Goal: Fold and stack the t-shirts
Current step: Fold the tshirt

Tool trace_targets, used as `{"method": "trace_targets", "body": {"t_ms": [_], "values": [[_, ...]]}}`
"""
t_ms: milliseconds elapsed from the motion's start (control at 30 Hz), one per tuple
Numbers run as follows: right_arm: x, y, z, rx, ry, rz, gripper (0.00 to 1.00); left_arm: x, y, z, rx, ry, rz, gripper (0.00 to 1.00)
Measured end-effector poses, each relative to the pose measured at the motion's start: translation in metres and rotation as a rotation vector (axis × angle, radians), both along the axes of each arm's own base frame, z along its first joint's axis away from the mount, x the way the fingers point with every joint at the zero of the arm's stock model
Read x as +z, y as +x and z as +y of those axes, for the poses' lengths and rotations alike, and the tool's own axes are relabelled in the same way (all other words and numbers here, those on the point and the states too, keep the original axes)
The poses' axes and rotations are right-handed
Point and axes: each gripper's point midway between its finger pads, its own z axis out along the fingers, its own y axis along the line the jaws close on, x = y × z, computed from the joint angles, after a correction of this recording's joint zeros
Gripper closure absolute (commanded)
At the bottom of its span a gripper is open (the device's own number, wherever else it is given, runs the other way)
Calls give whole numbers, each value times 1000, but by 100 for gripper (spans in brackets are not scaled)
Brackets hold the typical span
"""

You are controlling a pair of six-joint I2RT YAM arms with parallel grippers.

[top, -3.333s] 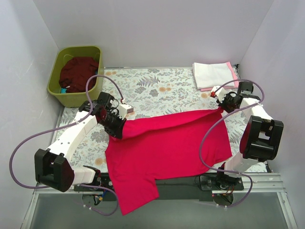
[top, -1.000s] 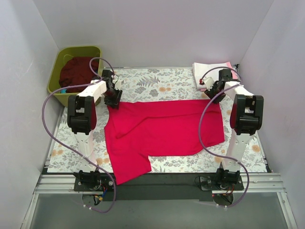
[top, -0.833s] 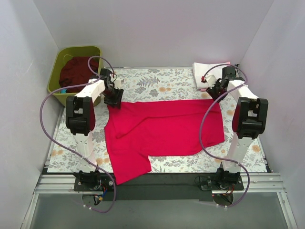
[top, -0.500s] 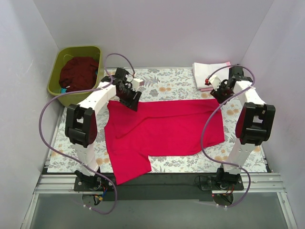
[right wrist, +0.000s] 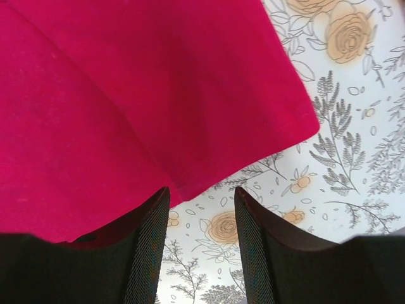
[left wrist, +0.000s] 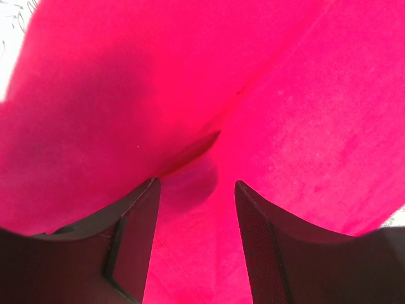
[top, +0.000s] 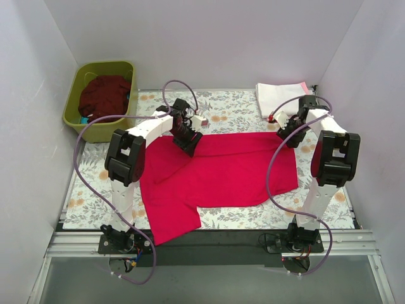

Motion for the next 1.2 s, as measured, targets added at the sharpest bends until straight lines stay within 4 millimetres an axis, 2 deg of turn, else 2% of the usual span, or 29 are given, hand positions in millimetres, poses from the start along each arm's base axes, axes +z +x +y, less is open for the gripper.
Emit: {"method": "trace_targets", "body": {"t_ms": [133, 233, 367, 567, 700, 867, 967, 1200], "values": [[-8, -7, 1, 4, -1, 27, 49, 5, 7, -4, -15, 2, -32, 52], [-13, -8, 0, 6, -2, 38, 54, 10, 12, -8, -26, -4, -56, 53], [-19, -9, -1, 5, -10, 55, 69, 11, 12, -9, -38, -5, -63, 55], [-24, -10, -3, 17, -23, 67, 83, 10, 10, -13, -57, -8, -65, 57], [-24, -10, -3, 18, -25, 67, 89, 9, 8, -16, -73, -13, -64, 68], [-24, -10, -4, 20, -26, 66, 99, 2, -3, -15, -100, -6, -38, 90], [-24, -9, -4, 21, -28, 66, 99, -2, -7, -12, -115, 2, -26, 100], [-24, -9, -4, 30, -33, 64, 99, -4, -15, -9, -133, 12, -2, 100]]}}
